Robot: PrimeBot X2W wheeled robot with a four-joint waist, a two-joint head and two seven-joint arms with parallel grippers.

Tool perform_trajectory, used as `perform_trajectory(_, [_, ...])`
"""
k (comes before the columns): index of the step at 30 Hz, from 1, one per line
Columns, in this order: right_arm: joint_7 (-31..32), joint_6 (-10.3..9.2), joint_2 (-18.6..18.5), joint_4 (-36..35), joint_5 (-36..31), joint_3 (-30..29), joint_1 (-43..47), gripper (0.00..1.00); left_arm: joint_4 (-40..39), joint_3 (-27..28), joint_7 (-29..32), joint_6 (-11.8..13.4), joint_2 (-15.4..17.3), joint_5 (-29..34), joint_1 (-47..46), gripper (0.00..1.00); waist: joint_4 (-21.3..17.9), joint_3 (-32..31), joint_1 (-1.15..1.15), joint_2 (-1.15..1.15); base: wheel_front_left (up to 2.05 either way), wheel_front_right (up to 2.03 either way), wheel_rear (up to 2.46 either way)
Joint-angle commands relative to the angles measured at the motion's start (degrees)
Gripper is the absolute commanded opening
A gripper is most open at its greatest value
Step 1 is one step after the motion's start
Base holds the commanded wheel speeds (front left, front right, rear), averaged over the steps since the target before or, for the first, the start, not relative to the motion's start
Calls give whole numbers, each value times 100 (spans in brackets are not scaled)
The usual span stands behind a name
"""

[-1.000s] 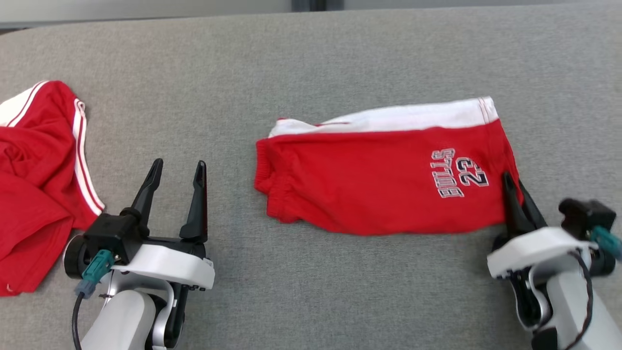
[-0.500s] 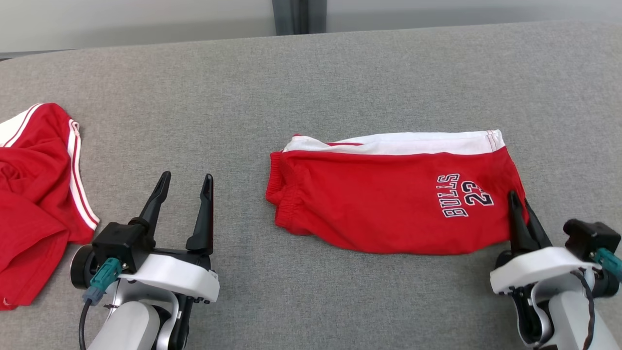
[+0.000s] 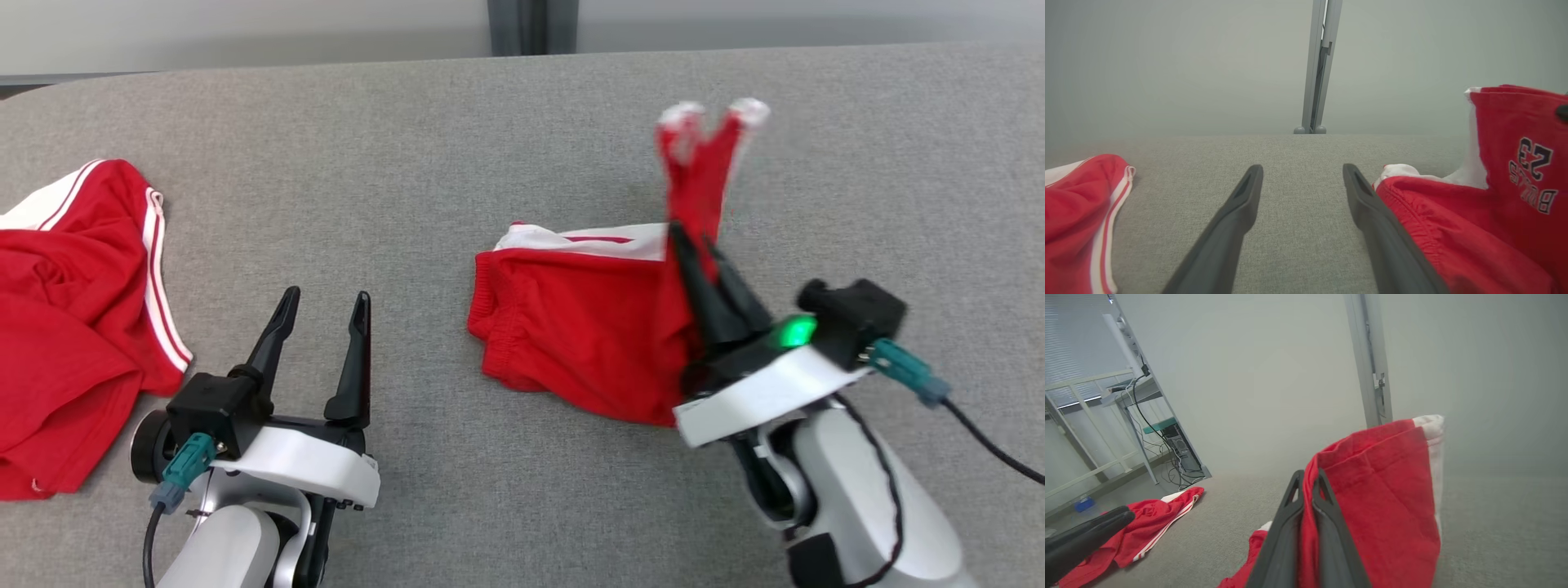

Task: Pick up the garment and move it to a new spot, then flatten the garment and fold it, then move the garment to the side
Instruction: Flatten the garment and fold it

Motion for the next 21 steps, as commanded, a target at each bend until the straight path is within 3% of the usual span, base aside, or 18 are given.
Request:
perform_trajectory(1, [35, 1, -40, -45, 89, 148, -92, 0, 4, 6, -23, -2, 25, -23, -97, 100, 28, 16, 0, 0, 0, 0, 0])
perform_trajectory(6, [72, 1, -43, 115, 467, 1013, -408, 0, 39, -13, -55, -30, 1, -39, -114, 100, 186, 100, 0, 0, 0, 0, 0])
perform_trajectory(17, [-54, 1, -47, 1525, 1254, 2289, -950, 0, 218, -111, -134, -86, -99, -87, -215, 100, 425, 193, 0, 0, 0, 0, 0])
perform_trajectory(18, [-63, 1, -46, 1637, 1291, 2371, -990, 22, 226, -114, -136, -90, -99, -86, -226, 100, 425, 202, 0, 0, 0, 0, 0])
perform_trajectory(19, [-74, 2, -41, 1692, 1332, 2475, -1030, 80, 236, -121, -139, -94, -100, -87, -230, 100, 425, 209, 0, 0, 0, 0, 0])
perform_trajectory(20, [-81, 2, -30, 1756, 1366, 2573, -1065, 100, 244, -130, -136, -99, -106, -86, -233, 100, 424, 213, 0, 0, 0, 0, 0])
perform_trajectory(21, [-75, 2, -30, 1780, 1432, 2702, -1085, 100, 254, -133, -141, -100, -103, -85, -236, 100, 421, 214, 0, 0, 0, 0, 0])
